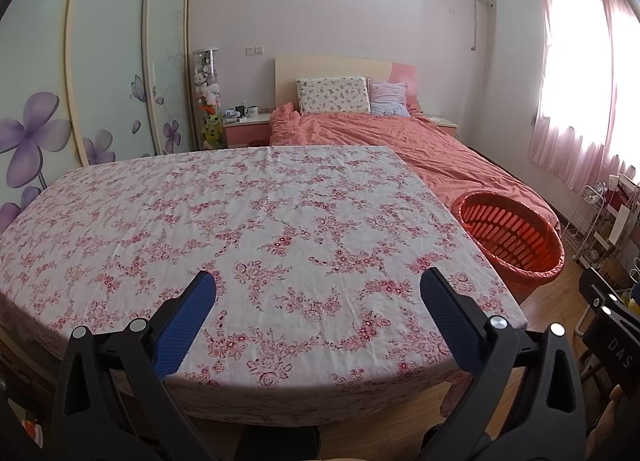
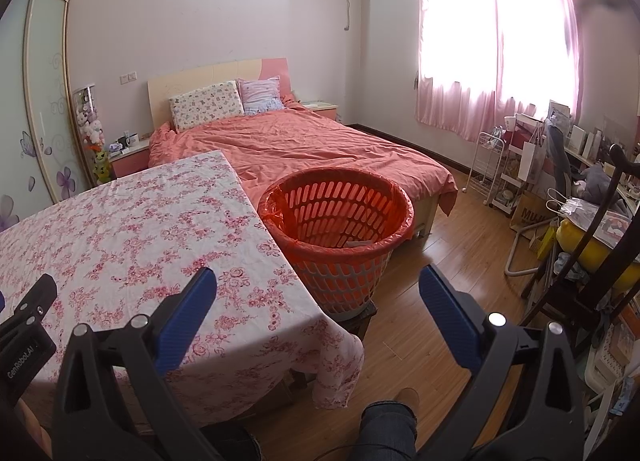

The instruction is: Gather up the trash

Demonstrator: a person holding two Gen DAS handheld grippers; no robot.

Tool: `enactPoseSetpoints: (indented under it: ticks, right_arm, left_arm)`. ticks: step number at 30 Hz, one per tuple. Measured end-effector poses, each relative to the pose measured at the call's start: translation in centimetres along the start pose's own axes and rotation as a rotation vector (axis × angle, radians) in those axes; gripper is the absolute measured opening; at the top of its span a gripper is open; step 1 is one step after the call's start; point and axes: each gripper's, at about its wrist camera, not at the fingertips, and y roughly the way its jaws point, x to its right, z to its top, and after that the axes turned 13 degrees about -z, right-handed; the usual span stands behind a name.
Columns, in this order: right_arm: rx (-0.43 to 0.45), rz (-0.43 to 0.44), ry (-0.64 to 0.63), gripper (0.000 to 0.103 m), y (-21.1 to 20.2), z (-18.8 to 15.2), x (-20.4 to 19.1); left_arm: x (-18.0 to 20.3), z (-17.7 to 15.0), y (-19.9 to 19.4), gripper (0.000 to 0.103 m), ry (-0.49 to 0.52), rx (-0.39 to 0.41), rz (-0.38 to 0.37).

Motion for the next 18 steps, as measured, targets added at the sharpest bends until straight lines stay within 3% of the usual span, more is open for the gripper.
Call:
enactPoseSetpoints:
  ticks: [18]
  right_arm:
    - [0.0,-0.001,-0.001,0.099,0.01,-0.13,-0.1]
  left_arm:
    - [0.02,-0.03,0.0,0.101,-0.001,-0.002,-0.001]
